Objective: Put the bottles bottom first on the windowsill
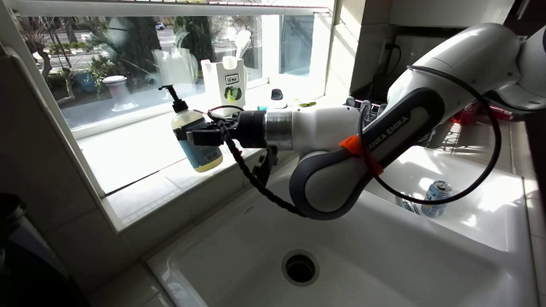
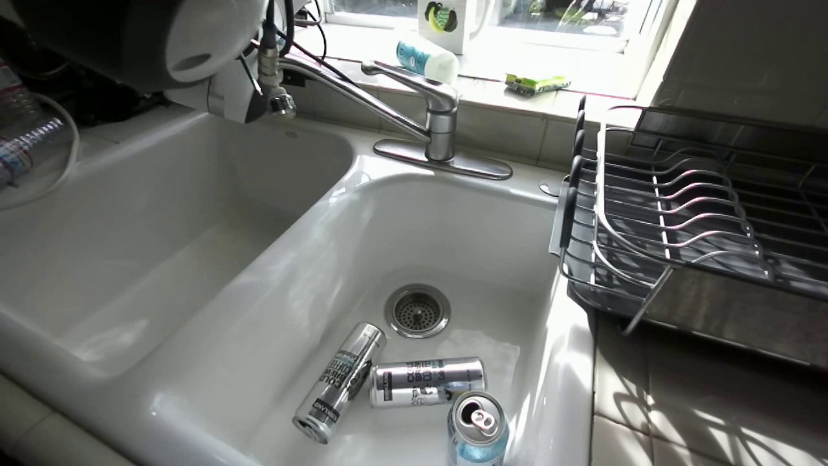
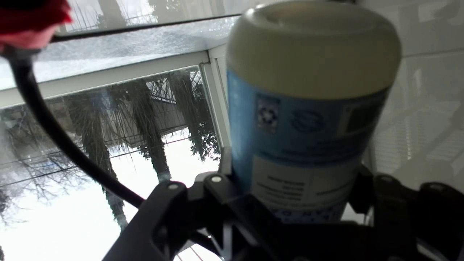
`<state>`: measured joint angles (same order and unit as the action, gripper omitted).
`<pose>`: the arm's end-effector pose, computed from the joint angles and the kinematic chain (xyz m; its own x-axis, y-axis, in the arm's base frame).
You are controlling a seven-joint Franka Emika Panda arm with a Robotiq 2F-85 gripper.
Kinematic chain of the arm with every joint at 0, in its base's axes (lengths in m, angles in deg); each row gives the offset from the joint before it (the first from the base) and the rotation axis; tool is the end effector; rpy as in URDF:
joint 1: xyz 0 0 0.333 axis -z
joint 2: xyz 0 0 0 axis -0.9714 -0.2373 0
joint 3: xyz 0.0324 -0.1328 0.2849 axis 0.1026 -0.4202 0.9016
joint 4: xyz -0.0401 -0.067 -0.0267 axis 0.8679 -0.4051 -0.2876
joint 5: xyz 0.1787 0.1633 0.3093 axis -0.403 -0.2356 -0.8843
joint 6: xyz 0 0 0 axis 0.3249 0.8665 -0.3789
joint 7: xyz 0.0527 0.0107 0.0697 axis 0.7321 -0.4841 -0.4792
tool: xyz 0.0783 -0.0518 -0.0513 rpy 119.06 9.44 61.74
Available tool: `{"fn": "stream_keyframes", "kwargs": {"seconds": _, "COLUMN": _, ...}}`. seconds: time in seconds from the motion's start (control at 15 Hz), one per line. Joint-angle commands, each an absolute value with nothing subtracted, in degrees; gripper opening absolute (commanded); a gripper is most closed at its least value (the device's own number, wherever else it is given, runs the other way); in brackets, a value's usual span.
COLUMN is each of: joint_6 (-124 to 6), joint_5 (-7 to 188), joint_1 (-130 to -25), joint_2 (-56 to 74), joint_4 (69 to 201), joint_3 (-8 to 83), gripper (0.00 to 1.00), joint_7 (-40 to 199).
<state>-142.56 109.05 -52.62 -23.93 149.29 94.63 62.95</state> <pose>0.6289 0.2261 0.3722 0.1679 -0.1060 0.9801 0.5801 -0.7933 -0.1852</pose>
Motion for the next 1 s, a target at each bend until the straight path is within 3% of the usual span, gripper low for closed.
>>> {"fn": "stream_keyframes", "kwargs": {"seconds": 0.0, "joint_6": -144.8, "joint_5": 110.2, "joint_1": -59.6, "joint_2": -21.2, "joint_4": 146.1, "joint_3": 83.7, "gripper": 0.45, "joint_7": 71.6}}
{"fn": "stream_keyframes", "kwargs": {"seconds": 0.53, "joint_6": -147.0, "joint_5": 108.8, "joint_1": -72.4, "joint_2": -18.3, "joint_4": 141.4, "joint_3": 66.5, "gripper": 0.45, "joint_7": 79.2}}
{"fn": "stream_keyframes", "kwargs": {"seconds": 0.93, "joint_6": -149.0, "joint_5": 106.5, "joint_1": -77.8, "joint_2": -18.8, "joint_4": 139.6, "joint_3": 60.0, "gripper": 0.45, "joint_7": 81.5}}
